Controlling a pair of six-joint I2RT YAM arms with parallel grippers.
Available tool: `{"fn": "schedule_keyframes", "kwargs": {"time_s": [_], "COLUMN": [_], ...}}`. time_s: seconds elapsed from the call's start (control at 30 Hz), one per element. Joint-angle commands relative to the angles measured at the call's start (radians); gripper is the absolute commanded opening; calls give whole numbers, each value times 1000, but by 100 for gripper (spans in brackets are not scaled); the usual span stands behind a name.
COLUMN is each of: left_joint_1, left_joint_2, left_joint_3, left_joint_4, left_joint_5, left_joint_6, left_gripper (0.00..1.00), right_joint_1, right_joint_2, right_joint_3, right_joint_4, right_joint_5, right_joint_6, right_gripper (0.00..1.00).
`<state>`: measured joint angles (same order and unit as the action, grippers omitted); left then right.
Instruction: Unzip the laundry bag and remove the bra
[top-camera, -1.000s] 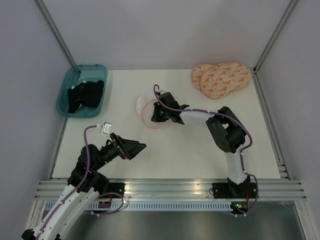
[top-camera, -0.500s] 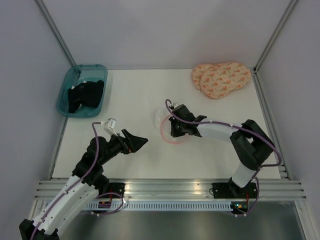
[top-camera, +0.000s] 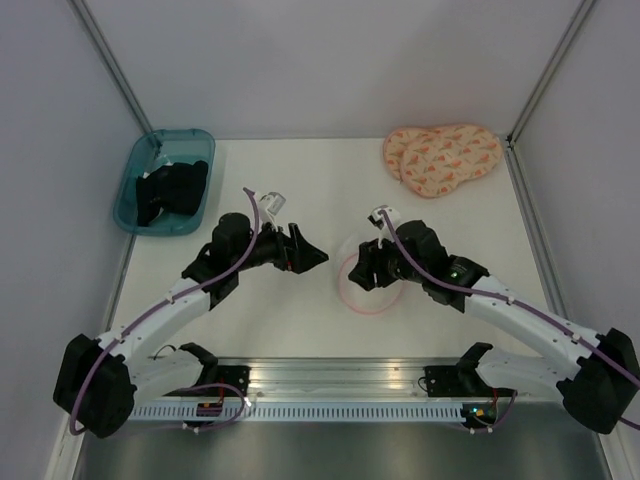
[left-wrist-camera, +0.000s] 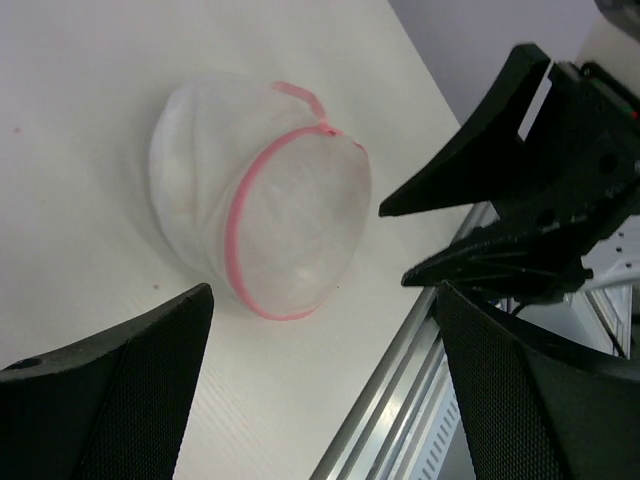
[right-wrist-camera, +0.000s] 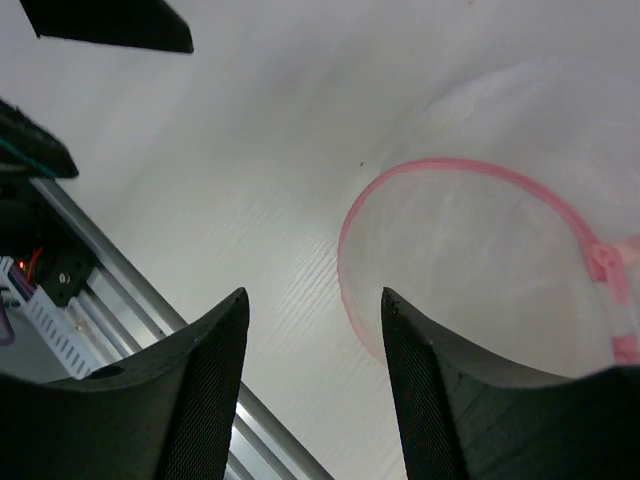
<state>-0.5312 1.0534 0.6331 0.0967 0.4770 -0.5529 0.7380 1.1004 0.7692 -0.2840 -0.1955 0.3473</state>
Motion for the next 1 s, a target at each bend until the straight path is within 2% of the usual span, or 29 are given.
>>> {"fn": "schedule_keyframes", "kwargs": {"time_s": [0.0, 0.07, 0.1, 0.23, 0.33, 0.5, 0.6, 0.77, 0.87, 0.97], "left_joint_1": [-12, -22, -29, -91, -133, -150, -150, -162, -196, -225], "left_joint_2": [86, 135, 186, 327, 458, 617, 671, 660, 633, 605], "left_joint_3": [83, 111, 143, 215, 290, 367, 384, 369, 344, 309], "left_joint_4": [139, 129, 112, 81, 28, -2, -23, -11, 47, 106], "left_joint_5": [233, 267, 281, 295, 311, 315, 241, 88, -85, -165], "left_joint_6": [188, 259, 283, 408, 516, 597, 646, 686, 694, 679], "left_gripper": [95, 94, 93, 92, 90, 89, 88, 87, 86, 86], "right_joint_1": [3, 3, 4, 4, 4, 3, 3, 3, 3, 4], "right_joint_2": [-95, -138, -181, -286, -330, -353, -375, -392, -392, -387], "right_joint_3": [45, 50, 54, 36, 28, 9, -24, -54, -57, -62], "right_joint_4": [-78, -112, -153, -184, -198, -212, -185, -181, -182, -193], "right_joint_5": [242, 365, 480, 599, 599, 542, 496, 475, 473, 476], "right_joint_6": [115, 175, 205, 332, 351, 355, 364, 361, 361, 366], "right_gripper": [61, 61, 61, 61, 61, 61, 61, 61, 60, 61]}}
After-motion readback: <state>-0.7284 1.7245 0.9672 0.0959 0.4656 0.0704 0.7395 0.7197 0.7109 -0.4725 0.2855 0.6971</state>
